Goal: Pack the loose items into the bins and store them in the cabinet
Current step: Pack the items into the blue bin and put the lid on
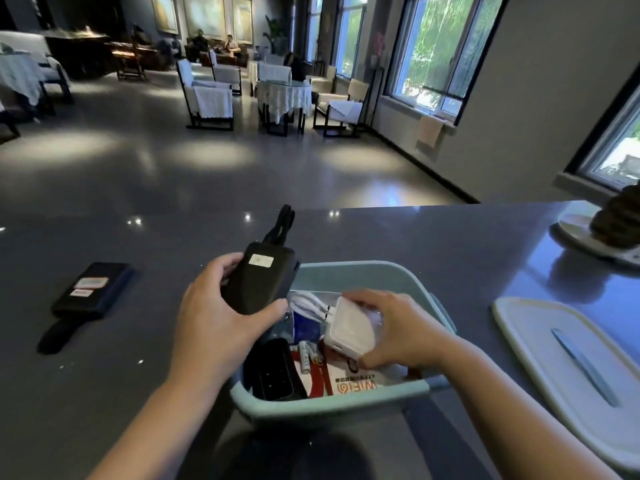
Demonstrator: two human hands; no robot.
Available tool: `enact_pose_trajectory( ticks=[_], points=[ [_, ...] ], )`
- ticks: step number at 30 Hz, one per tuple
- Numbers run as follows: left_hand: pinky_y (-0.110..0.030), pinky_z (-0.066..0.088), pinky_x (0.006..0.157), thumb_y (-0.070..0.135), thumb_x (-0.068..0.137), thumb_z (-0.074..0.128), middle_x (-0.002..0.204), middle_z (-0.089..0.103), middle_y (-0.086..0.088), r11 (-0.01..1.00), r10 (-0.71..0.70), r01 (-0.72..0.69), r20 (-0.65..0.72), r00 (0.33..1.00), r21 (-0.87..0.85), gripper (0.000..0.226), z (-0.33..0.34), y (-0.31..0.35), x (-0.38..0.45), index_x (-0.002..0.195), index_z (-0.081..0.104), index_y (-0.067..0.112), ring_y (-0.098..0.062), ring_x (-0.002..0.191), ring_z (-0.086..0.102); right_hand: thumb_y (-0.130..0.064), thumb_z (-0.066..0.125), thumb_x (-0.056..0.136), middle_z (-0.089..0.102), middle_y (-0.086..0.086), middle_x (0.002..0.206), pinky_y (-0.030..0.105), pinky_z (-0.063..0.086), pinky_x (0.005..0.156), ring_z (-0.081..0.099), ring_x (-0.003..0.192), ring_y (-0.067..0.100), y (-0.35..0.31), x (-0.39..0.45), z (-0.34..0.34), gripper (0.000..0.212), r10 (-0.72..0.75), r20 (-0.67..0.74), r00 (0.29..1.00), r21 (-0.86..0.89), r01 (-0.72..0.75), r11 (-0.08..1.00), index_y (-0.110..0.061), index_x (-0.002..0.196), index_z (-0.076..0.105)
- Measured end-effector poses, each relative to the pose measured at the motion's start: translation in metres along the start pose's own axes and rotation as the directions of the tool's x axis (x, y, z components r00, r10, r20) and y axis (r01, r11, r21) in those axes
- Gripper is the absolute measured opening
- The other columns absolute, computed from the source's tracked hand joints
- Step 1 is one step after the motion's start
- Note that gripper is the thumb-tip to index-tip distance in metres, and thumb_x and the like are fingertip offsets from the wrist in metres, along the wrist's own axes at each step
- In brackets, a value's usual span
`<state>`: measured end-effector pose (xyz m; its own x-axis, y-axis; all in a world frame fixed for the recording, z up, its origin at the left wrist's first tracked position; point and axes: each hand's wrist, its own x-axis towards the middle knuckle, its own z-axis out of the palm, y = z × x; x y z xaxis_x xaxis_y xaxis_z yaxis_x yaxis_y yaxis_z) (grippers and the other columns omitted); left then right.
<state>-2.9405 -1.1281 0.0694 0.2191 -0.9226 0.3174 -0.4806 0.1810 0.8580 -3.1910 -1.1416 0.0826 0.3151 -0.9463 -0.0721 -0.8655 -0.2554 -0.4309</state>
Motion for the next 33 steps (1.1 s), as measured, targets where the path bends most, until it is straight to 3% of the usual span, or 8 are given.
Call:
enact_pose_trajectory(
  ticks=[5,8,13,17,21,27,30,33],
  points=[
    [-0.041,0.050,0.090,0.051,0.049,0.081,0.117,0.056,0.019,1.000,-0.012,0.012,0.003,1.000,0.011,0.076,0.018,0.014,-0.009,0.117,0.048,0.046,-0.009,0.112,0.052,-0.028,0.085,0.061,0.040,-0.012,0.142,0.018,0.027,0.103,0.036,0.128,0.008,0.014,0.012,0.002,0.097,-0.117,0.238,0.964,-0.180,0.163,0.970,-0.035,0.143,0.033],
    [-0.042,0.051,0.089,0.057,0.047,0.078,0.117,0.055,0.020,0.999,-0.024,0.024,0.018,1.000,0.037,0.078,0.025,0.017,-0.013,0.118,0.047,0.047,-0.009,0.111,0.051,-0.032,0.084,0.060,0.049,-0.011,0.135,0.029,0.038,0.106,0.044,0.123,0.011,0.026,0.019,0.011,0.089,-0.152,0.312,0.938,-0.239,0.233,0.943,-0.035,0.137,0.040],
    [-0.041,0.051,0.087,0.058,0.042,0.072,0.115,0.055,0.022,0.998,-0.027,0.025,0.028,0.999,0.057,0.079,0.039,0.026,-0.019,0.117,0.049,0.046,-0.007,0.109,0.053,-0.032,0.081,0.066,0.054,-0.009,0.131,0.024,0.040,0.099,0.049,0.118,0.013,0.038,0.022,0.019,0.083,-0.186,0.361,0.914,-0.227,0.279,0.933,-0.036,0.138,0.040],
    [-0.030,0.050,0.084,0.055,0.045,0.076,0.114,0.055,0.024,0.997,-0.012,0.008,0.047,0.999,0.078,0.076,0.048,0.033,-0.020,0.116,0.050,0.045,-0.001,0.106,0.052,-0.029,0.077,0.077,0.059,-0.014,0.121,0.017,0.047,0.093,0.056,0.103,0.002,0.031,0.018,0.008,0.060,-0.123,0.295,0.948,0.104,0.096,0.990,-0.028,0.132,0.053],
    [-0.009,0.037,0.074,0.039,0.054,0.084,0.111,0.049,0.028,0.995,0.014,-0.020,0.060,0.998,0.097,0.075,0.053,0.050,-0.019,0.119,0.048,0.044,0.003,0.105,0.045,-0.033,0.053,0.095,0.072,0.005,0.108,0.037,0.054,0.091,0.068,0.100,0.018,0.000,0.006,-0.011,0.031,-0.024,0.078,0.997,0.853,-0.055,0.520,-0.014,0.115,0.066],
    [-0.008,0.038,0.083,0.045,0.053,0.085,0.107,0.046,0.036,0.992,0.094,-0.099,0.057,0.994,0.084,0.077,0.057,0.064,-0.021,0.120,0.046,0.044,0.012,0.103,0.042,-0.016,0.065,0.085,0.075,0.012,0.093,0.023,0.056,0.062,0.072,0.081,0.020,-0.017,0.006,-0.012,0.024,0.171,-0.044,0.984,0.964,-0.003,0.266,-0.004,0.106,0.067],
    [-0.005,0.045,0.071,0.031,0.066,0.081,0.104,0.064,0.017,0.963,-0.102,0.157,0.246,0.964,-0.218,0.061,0.049,0.063,-0.007,0.120,0.054,0.028,0.011,0.092,0.059,-0.017,0.063,0.086,0.075,0.010,0.093,0.025,0.057,0.068,0.070,0.079,0.015,-0.011,0.010,-0.021,0.024,0.178,-0.061,0.982,0.972,0.019,0.234,-0.005,0.106,0.067],
    [-0.026,0.053,0.066,0.028,0.070,0.075,0.092,0.075,-0.004,0.845,-0.215,0.367,0.381,0.899,-0.389,0.043,0.050,0.056,-0.001,0.108,0.067,0.010,-0.016,0.086,0.070,-0.016,0.062,0.088,0.075,0.007,0.097,0.023,0.055,0.068,0.070,0.084,0.014,-0.008,0.014,-0.027,0.026,0.174,-0.050,0.984,0.980,0.015,0.201,-0.006,0.111,0.067]
  ],
)
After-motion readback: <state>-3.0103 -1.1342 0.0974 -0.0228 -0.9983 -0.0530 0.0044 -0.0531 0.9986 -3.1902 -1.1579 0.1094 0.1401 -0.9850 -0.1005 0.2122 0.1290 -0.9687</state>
